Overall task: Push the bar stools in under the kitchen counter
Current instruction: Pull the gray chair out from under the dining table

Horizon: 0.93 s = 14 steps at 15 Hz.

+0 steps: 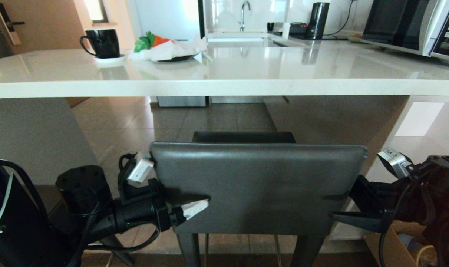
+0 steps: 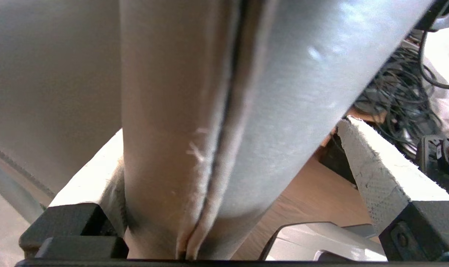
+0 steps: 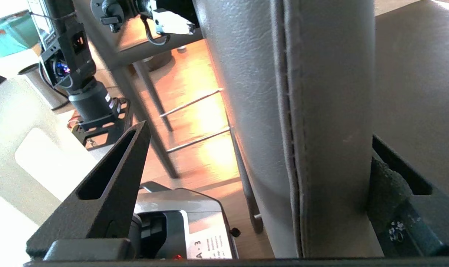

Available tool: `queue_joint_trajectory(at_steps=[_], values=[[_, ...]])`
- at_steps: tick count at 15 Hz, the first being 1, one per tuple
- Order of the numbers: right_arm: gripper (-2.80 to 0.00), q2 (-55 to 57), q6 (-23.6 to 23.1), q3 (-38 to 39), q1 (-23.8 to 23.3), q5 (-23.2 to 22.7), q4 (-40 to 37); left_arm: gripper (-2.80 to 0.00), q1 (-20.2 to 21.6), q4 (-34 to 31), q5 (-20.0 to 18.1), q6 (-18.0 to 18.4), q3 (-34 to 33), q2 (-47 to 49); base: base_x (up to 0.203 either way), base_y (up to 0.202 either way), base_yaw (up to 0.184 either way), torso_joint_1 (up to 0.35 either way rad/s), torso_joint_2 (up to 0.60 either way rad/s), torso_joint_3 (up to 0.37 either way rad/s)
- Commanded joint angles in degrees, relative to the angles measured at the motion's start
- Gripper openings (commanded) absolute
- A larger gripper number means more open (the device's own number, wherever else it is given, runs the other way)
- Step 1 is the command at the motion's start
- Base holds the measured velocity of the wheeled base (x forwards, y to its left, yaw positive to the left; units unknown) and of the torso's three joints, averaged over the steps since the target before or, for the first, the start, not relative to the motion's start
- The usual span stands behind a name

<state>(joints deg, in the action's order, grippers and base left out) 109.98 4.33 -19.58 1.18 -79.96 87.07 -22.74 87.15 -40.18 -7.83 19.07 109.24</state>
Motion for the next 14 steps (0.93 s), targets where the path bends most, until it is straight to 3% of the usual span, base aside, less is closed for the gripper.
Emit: queue_joint_trajectory(at_steps=[1,14], values=[[0.00,0.1,0.1,0.3,0.0,-0.5,0.6,0.00,0.0,0.5,-0.2,-0.1,-0.2,-0.1,-0.194,0.000,0.000,0.003,0.00,0.005],[0.00,-0.7,0.0,1.2,0.1,0.9,0.6,0.00,0.0,0.5,-0.3,-0.1,-1.6,-1.8,-0.193,0.000,-0.001,0.002,0.00,0.002]])
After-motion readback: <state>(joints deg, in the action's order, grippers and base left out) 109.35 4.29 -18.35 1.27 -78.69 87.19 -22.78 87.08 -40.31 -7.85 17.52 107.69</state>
